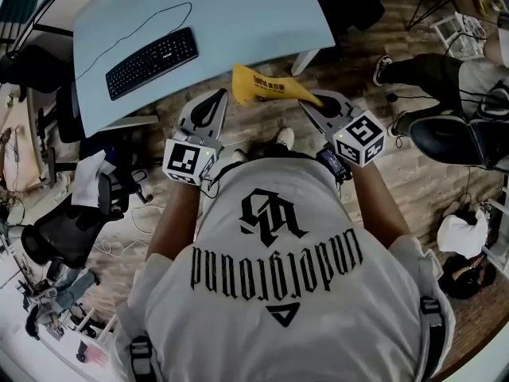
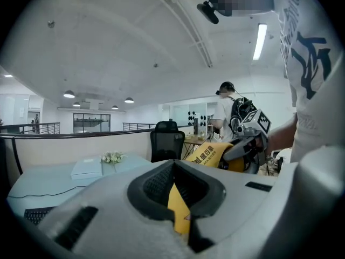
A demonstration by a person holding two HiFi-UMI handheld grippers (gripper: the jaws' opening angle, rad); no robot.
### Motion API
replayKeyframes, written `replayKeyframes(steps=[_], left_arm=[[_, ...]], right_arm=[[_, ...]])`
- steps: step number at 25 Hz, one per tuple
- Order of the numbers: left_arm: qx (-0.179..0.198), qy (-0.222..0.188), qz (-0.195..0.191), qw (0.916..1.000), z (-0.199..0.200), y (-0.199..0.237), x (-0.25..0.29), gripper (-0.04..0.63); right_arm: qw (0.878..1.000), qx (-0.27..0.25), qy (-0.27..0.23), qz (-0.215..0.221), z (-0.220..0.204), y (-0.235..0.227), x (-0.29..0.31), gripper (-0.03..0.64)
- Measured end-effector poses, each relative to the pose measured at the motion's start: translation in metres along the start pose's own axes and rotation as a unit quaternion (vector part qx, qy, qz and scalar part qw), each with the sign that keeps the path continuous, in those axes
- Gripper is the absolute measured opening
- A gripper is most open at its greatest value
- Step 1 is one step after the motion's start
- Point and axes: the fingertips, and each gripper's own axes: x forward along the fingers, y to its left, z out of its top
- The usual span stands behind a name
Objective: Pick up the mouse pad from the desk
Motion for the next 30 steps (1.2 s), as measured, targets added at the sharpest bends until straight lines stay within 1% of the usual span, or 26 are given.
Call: replayKeyframes(steps=[2, 6, 12, 20, 25, 30], left_arm=[[0.007, -0.002, -0.007, 1.0000, 0.001, 0.002, -0.011, 0.008], [0.007, -0.009, -0.011, 0.9999, 0.000, 0.010, -0.044, 0.008], [-0.004, -0.018, -0.003, 0.9998, -0.006, 0.025, -0.104, 0.008], [-0.004, -0.027, -0.016, 0.9995, -0.018, 0.033, -0.175, 0.008], [-0.004, -0.038, -0.029, 0.9989, -0.024, 0.035, -0.206, 0.008], [-0.015, -0.048, -0.035, 0.9981, -0.030, 0.041, -0.226, 0.008]], right_arm=[[1.000, 0.002, -0.002, -0.006, 0.002, 0.012, 0.004, 0.023], [1.000, 0.001, -0.011, -0.014, 0.004, 0.042, 0.014, 0.023], [0.999, -0.005, -0.019, -0.026, -0.001, 0.092, 0.030, 0.023], [0.998, -0.002, -0.033, -0.050, -0.014, 0.158, 0.043, 0.024], [0.996, -0.002, -0.050, -0.071, -0.015, 0.191, 0.044, 0.025], [0.995, -0.008, -0.057, -0.082, -0.016, 0.218, 0.047, 0.025]])
